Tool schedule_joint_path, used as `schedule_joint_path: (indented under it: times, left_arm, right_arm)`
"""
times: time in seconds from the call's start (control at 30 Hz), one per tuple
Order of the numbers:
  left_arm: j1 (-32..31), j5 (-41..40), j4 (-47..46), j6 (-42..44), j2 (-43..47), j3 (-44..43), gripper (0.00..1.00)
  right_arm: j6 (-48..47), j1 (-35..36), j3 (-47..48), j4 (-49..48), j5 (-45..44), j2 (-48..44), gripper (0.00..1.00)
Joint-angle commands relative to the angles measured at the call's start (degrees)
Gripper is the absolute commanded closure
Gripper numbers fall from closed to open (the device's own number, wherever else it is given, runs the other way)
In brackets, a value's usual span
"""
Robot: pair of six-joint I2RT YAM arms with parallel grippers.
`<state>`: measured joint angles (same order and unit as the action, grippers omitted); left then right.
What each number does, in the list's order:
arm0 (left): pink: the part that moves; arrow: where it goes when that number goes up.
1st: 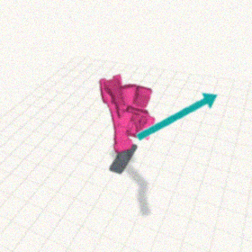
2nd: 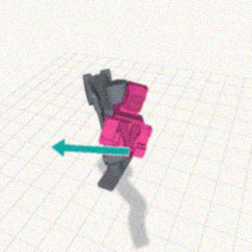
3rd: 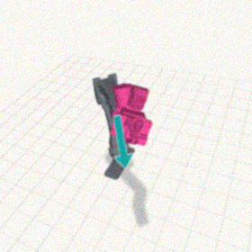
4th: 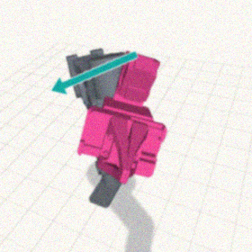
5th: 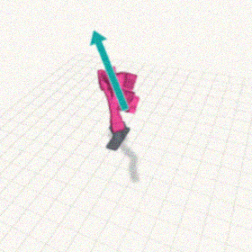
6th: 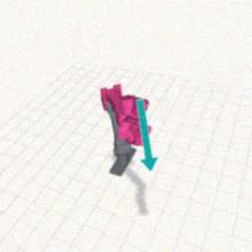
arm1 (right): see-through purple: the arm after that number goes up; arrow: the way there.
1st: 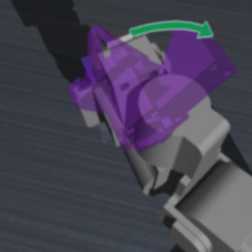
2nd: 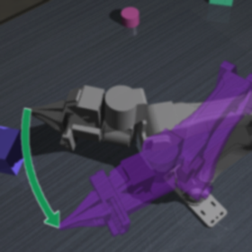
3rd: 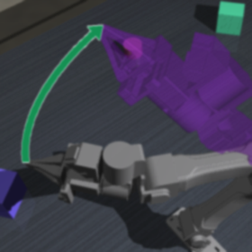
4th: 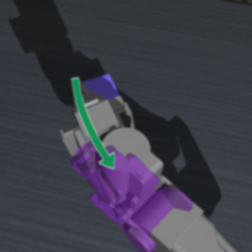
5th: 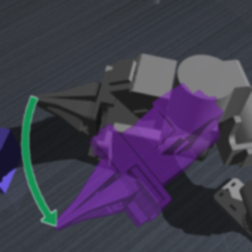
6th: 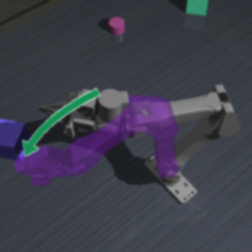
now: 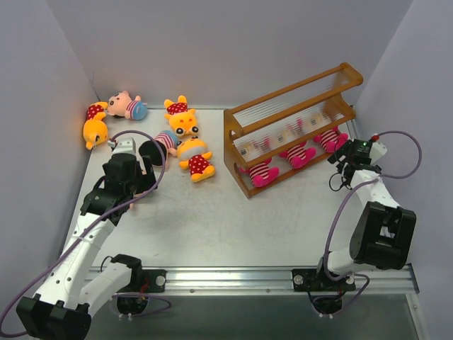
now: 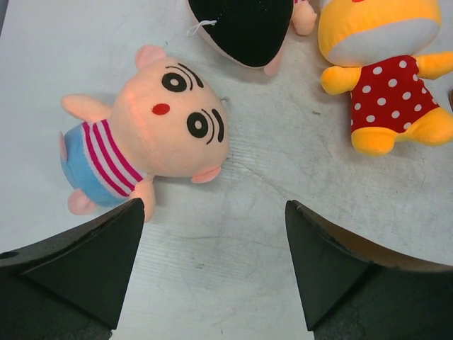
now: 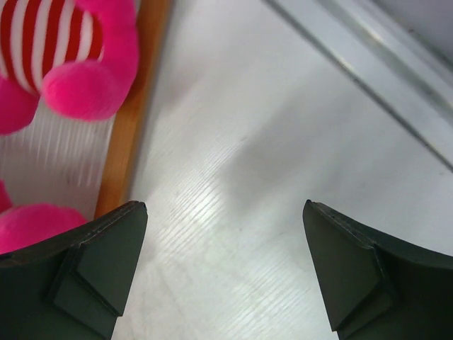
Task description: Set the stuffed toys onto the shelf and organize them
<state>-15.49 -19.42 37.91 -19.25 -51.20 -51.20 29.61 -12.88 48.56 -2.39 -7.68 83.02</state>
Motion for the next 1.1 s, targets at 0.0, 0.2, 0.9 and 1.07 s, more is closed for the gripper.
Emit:
schedule_joint_path:
  times: [0.0,0.2,0.9,1.07]
  left_arm:
    - [-0.4,-1.1,-2.3,0.3,1.0,-0.1,0.11]
    - [-0.5,-1.8,-2.1,0.3,0.8,0.0,0.11]
    - [0.5,-2.0,-2.0,0.7,-2.3,-0.3,0.11]
    - [0.6,-2.1,-2.1,0.7,-2.7,-0.3,0.11]
  right_arm:
    - [1.3,-3.3,2.7,-0.5,-3.0,-0.5,0.03]
    - [1.1,-6.4,7.6,-3.1,-2.8,6.0,0.03]
    - [1.9,-7.4,15.6,-7.8,2.5,22.4,0.02]
    - [2.2,-7.0,16.7,-8.6,3.3,24.2,0.03]
